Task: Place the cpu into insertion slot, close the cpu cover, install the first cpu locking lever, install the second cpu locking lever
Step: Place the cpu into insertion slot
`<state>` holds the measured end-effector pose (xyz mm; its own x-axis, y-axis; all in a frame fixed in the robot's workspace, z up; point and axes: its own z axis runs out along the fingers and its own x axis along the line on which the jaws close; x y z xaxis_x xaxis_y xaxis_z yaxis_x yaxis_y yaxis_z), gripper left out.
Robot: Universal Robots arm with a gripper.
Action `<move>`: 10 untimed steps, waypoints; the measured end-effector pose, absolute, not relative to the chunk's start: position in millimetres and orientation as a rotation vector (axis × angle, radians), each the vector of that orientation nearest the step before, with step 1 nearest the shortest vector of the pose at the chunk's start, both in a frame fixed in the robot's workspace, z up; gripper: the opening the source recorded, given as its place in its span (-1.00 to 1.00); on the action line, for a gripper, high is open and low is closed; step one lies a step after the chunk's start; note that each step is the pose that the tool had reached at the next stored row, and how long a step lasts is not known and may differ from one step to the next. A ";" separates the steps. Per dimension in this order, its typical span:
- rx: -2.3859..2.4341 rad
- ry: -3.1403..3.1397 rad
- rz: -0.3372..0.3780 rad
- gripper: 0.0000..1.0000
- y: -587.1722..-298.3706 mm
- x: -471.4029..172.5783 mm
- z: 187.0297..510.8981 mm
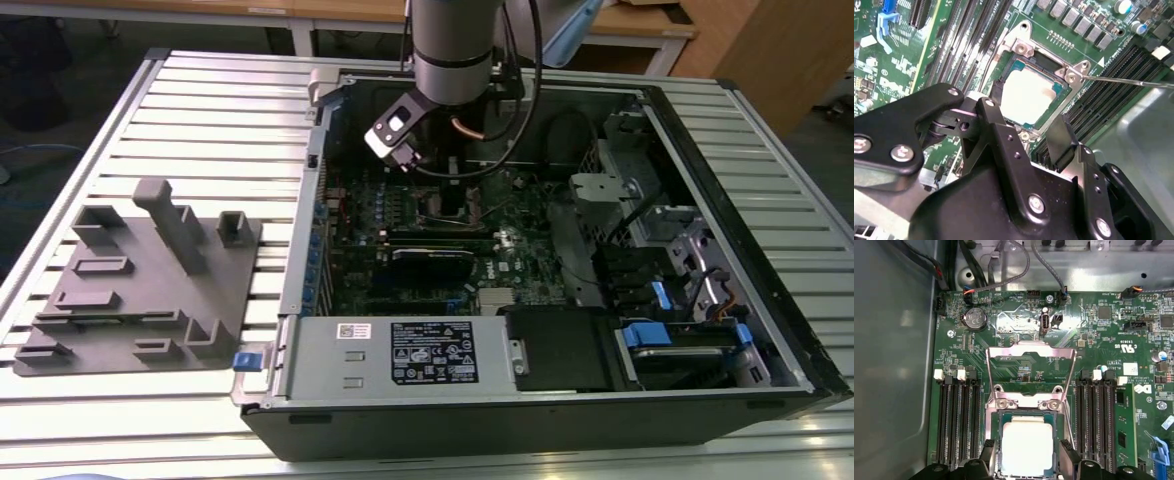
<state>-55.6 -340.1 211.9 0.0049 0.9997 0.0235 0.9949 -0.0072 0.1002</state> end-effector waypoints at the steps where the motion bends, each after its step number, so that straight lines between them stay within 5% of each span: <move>1: 2.187 2.174 0.135 0.22 -340.1 -55.6 212.0; 7: 2.187 2.174 0.135 0.19 -340.1 -55.6 212.7; 10: 2.187 2.174 0.135 -0.06 -340.1 -55.6 213.0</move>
